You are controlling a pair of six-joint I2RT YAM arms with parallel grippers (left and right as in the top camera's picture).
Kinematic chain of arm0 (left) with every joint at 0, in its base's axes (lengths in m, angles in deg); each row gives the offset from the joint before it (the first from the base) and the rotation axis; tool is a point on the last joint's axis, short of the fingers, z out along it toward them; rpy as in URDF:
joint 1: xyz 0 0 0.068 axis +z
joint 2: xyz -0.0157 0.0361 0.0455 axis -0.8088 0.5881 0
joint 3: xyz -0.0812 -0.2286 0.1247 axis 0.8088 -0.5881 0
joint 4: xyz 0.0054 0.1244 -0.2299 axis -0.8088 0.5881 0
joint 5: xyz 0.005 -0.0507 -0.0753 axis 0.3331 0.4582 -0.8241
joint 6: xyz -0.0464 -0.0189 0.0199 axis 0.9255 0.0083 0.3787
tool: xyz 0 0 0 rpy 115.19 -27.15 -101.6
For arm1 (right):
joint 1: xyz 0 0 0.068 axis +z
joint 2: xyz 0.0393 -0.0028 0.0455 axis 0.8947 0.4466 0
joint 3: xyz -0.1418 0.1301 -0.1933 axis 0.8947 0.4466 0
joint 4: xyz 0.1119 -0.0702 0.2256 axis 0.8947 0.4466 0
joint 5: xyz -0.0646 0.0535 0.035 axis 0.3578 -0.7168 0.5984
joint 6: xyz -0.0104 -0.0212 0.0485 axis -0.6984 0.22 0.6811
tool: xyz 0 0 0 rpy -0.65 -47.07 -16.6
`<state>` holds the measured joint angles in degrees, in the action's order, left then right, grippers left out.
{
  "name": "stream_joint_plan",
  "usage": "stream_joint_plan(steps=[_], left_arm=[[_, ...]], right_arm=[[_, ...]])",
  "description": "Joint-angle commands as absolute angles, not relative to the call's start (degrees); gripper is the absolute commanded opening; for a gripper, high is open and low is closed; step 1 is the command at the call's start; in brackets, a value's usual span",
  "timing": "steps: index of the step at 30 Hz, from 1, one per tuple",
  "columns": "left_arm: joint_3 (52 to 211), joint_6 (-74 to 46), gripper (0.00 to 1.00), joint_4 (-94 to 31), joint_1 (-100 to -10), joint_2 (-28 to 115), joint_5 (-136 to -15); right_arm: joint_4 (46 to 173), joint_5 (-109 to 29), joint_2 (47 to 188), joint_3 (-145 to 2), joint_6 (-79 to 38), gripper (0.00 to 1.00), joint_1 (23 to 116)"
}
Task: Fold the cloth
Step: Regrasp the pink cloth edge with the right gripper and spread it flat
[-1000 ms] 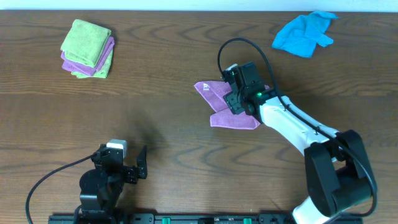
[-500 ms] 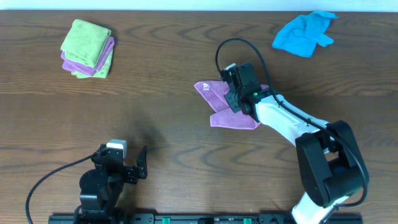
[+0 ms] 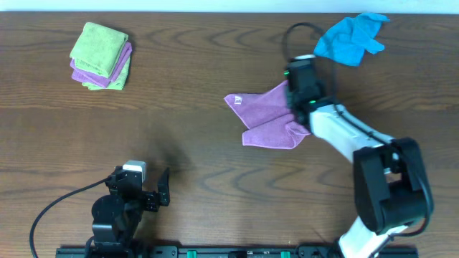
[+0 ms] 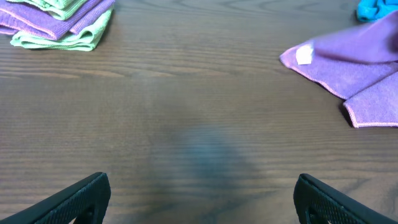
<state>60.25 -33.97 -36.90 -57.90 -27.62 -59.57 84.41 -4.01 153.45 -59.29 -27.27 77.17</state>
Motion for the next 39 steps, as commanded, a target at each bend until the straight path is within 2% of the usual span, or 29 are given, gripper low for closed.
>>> stream_joint_plan(steps=[1,4,5,6,7,8,15,22,23,25,27,28,29,30,35,39], left_arm=[[59.4,-33.6,0.95,-36.9,-58.1,-28.0,-59.0],[59.4,-33.6,0.95,-36.9,-58.1,-28.0,-59.0],[59.4,-33.6,0.95,-36.9,-58.1,-28.0,-59.0],[59.4,-33.6,0.95,-36.9,-58.1,-28.0,-59.0],[59.4,-33.6,0.95,-36.9,-58.1,-28.0,-59.0],[59.4,-33.6,0.96,-36.9,-58.1,-28.0,-59.0],[59.4,-33.6,0.95,-36.9,-58.1,-28.0,-59.0],[59.4,-33.6,0.95,-36.9,-58.1,-28.0,-59.0],[59.4,-33.6,0.95,-36.9,-58.1,-28.0,-59.0],[59.4,-33.6,0.96,-36.9,-58.1,-28.0,-59.0],[59.4,-33.6,0.95,-36.9,-58.1,-28.0,-59.0],[59.4,-33.6,0.96,-36.9,-58.1,-28.0,-59.0],[59.4,-33.6,0.95,-36.9,-58.1,-28.0,-59.0],[59.4,-33.6,0.95,-36.9,-58.1,-28.0,-59.0],[59.4,-33.6,0.95,-36.9,-58.1,-28.0,-59.0],[59.4,-33.6,0.95,-36.9,-58.1,-28.0,-59.0]], right_arm=[[87.8,1.5,153.5,-59.5,-10.2,0.01,70.9],[93.1,-1.9,153.5,-59.5,0.4,0.02,66.3],[94.1,-3.8,153.5,-59.5,2.2,0.07,65.2],[94.5,-6.2,153.5,-59.5,3.3,0.45,64.2],[94.3,-9.4,153.5,-59.5,3.4,0.96,63.3],[94.2,-12.2,153.5,-59.5,2.1,0.99,62.7],[96.1,-19.4,151.9,-59.5,-6.5,0.99,64.0],[99.2,-20.1,139.8,-59.5,-17.1,0.99,68.0],[100.6,-21.4,137.4,-59.5,-18.7,0.97,68.7],[102.5,-25.7,135.0,-59.5,-21.8,0.82,69.7],[104.4,-28.9,134.3,-59.5,-22.8,0.48,70.8],[105.3,-29.3,134.6,-59.5,-22.8,0.43,71.2],[106.4,-29.3,135.2,-59.5,-23.0,0.66,71.5],[107.4,-30.3,135.9,-59.5,-24.6,0.75,71.7],[112.9,-41.4,138.0,-59.5,-36.4,0.73,73.6],[117.1,-36.0,138.2,-59.5,-39.1,0.71,76.3]])
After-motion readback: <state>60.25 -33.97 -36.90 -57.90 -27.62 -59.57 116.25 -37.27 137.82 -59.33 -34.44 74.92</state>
